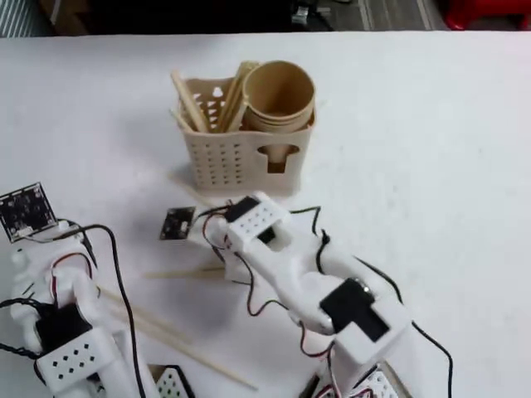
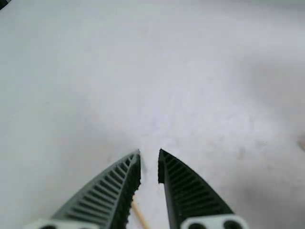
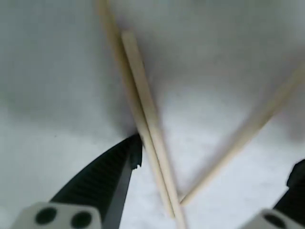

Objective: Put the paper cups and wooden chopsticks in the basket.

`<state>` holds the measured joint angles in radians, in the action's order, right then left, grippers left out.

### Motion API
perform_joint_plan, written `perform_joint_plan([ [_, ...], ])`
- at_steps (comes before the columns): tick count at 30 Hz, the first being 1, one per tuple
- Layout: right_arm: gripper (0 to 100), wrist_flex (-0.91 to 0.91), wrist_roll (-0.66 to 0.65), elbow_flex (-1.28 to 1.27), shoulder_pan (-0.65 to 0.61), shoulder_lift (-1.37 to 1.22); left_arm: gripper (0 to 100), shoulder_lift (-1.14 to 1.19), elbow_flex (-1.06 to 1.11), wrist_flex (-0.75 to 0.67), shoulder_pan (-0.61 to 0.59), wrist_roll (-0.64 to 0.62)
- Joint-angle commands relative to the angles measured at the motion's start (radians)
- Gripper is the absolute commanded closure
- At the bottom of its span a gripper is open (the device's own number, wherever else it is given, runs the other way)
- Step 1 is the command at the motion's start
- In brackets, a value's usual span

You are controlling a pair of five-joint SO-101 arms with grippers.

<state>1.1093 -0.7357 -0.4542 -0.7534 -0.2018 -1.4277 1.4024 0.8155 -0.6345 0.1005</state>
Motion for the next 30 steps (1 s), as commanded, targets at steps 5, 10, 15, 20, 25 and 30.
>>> perform_joint_plan([
  [5, 64.2, 0.041, 0.008, 0.055, -0.065, -0.041, 92, -0.013, -0.006, -0.025, -0.002, -0.006],
  [10, 91.6, 0.039, 0.006, 0.058, -0.12, -0.039, 92, -0.013, -0.006, -0.025, -0.002, -0.005],
  [15, 97.9, 0.008, 0.009, 0.06, -0.114, -0.033, 92, -0.013, -0.006, -0.025, -0.002, -0.005],
  [20, 98.0, 0.004, 0.034, 0.061, -0.11, -0.03, 92, -0.013, -0.006, -0.025, -0.002, -0.005],
  [25, 98.1, 0.01, 0.1, 0.058, -0.108, 0.051, 92, -0.013, -0.006, -0.025, -0.002, -0.005],
  [30, 98.1, 0.022, 0.103, 0.055, -0.085, 0.185, 92, -0.013, -0.006, -0.025, -0.002, -0.005],
])
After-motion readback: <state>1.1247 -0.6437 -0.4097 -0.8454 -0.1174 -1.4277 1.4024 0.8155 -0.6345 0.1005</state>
